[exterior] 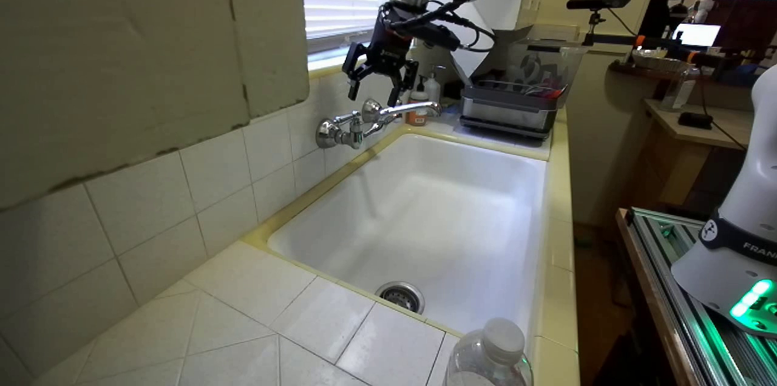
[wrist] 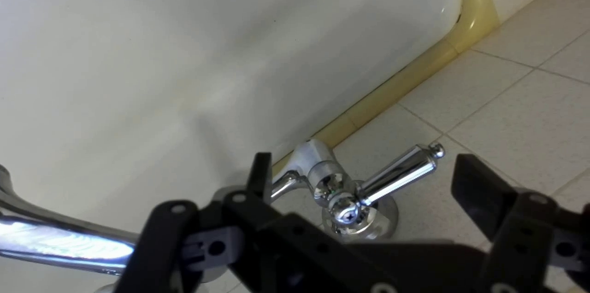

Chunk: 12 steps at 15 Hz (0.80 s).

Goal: Open the kitchen faucet with the left handle

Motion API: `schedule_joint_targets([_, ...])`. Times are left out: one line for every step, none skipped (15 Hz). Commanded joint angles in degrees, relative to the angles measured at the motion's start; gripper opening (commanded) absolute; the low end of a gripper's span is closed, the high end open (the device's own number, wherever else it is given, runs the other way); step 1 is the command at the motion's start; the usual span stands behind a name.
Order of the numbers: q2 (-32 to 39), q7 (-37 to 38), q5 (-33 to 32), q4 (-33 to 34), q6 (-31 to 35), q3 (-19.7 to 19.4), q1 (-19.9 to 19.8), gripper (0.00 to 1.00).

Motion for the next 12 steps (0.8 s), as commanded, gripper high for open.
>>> schedule_joint_targets([0.6,2.1,0.6,-0.2,2.1,-0.5,1.0,1.00])
schedule_joint_targets([0.8,2.7,0.2,-0.1,2.6,-0.6,1.1,1.00])
schedule_joint_targets([1.1,3.1,0.2,-0.1,2.9,-0.6,1.1,1.00])
schedule_joint_targets([1.4,3.7,0.3,0.0,3.5,-0.7,1.2,1.00])
schedule_joint_targets([1.7,4.3,0.1,0.1,4.0,-0.7,1.2,1.00])
schedule_joint_targets([2.2,4.7,0.0,0.3,4.4,-0.8,1.2,1.00])
schedule_joint_targets([2.6,5.0,0.3,0.5,4.6,-0.8,1.2,1.00])
schedule_joint_targets([3.2,5.3,0.5,0.8,4.8,-0.8,1.1,1.00])
schedule_joint_targets([3.6,5.7,0.8,1.0,5.0,-0.8,1.1,1.00])
schedule_joint_targets([4.0,6.0,1.0,1.2,5.2,-0.8,1.1,1.00])
schedule_joint_targets([4.3,6.2,1.2,1.4,5.5,-0.7,1.1,1.00])
schedule_joint_targets([4.7,6.5,1.3,1.7,5.7,-0.7,1.1,1.00])
